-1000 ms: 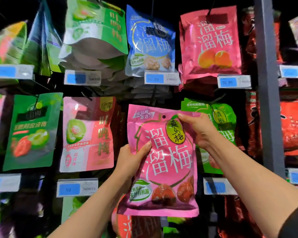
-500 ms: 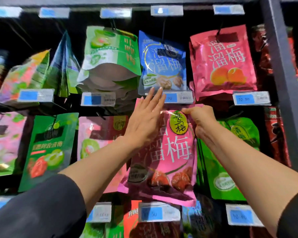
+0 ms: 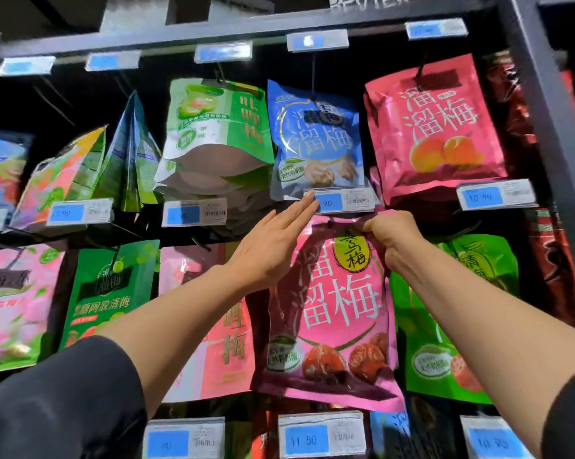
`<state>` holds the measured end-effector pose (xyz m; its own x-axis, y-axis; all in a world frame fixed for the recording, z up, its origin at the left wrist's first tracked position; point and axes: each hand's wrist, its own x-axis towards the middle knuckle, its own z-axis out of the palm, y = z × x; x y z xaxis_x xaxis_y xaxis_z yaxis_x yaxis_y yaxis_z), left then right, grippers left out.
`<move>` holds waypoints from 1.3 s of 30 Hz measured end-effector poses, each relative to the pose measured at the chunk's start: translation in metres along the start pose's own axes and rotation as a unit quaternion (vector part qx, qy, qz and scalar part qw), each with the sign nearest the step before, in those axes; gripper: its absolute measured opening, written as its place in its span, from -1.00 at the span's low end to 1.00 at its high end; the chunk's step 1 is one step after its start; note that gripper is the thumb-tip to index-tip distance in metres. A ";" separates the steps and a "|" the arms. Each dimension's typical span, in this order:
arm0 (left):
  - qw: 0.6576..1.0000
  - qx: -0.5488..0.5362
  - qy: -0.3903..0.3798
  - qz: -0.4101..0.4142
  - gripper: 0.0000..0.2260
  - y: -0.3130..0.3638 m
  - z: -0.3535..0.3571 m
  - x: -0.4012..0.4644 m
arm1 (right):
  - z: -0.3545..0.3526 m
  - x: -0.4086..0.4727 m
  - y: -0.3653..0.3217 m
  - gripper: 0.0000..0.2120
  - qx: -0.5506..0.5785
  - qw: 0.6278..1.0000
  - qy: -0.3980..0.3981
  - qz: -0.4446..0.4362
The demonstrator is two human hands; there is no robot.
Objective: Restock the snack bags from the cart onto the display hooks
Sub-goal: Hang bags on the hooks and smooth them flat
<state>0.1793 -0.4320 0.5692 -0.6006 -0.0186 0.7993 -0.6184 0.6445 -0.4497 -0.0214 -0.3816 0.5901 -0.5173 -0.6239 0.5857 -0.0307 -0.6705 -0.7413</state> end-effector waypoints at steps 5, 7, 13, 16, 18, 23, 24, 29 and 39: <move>1.000 -0.021 0.007 0.002 -0.34 0.002 0.007 0.001 | 0.003 0.012 0.018 -0.74 -0.223 0.967 0.059 -0.106; 1.000 -0.011 0.016 -0.003 -0.22 0.002 0.011 -0.002 | 0.004 0.006 0.026 -0.76 -0.309 0.938 0.080 -0.135; 0.999 -0.033 0.020 -0.026 -0.09 0.016 0.020 -0.005 | -0.007 -0.040 0.095 -0.47 -0.239 0.955 0.151 -0.090; 0.998 -0.043 0.020 -0.040 -0.09 0.022 0.020 -0.004 | -0.003 -0.041 0.130 -0.85 -0.164 0.979 0.118 -0.022; 0.998 -0.041 0.024 -0.041 -0.07 0.023 0.019 -0.005 | 0.000 -0.029 0.134 -0.78 -0.175 0.977 0.126 0.000; 0.999 -0.028 0.025 -0.038 -0.08 0.024 0.018 -0.008 | -0.007 -0.010 0.130 -0.74 -0.238 0.960 0.146 0.006; 0.999 -0.028 0.026 -0.039 -0.08 0.025 0.018 -0.008 | -0.009 -0.011 0.130 -0.76 -0.255 0.956 0.144 0.002; 0.995 -0.060 0.060 -0.061 -0.07 0.038 0.024 -0.017 | -0.020 -0.031 0.128 -0.83 -0.358 0.927 0.111 -0.033; 0.907 -0.398 0.074 -0.114 -0.32 0.186 0.099 -0.114 | -0.108 -0.171 0.146 -0.80 -0.428 0.883 0.119 -0.151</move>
<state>0.0825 -0.3854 0.3544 -0.3929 -0.1553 0.9064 -0.1211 0.9858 0.1164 -0.0297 -0.3298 0.3461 -0.5367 -0.2977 0.7895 -0.7805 -0.1804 -0.5986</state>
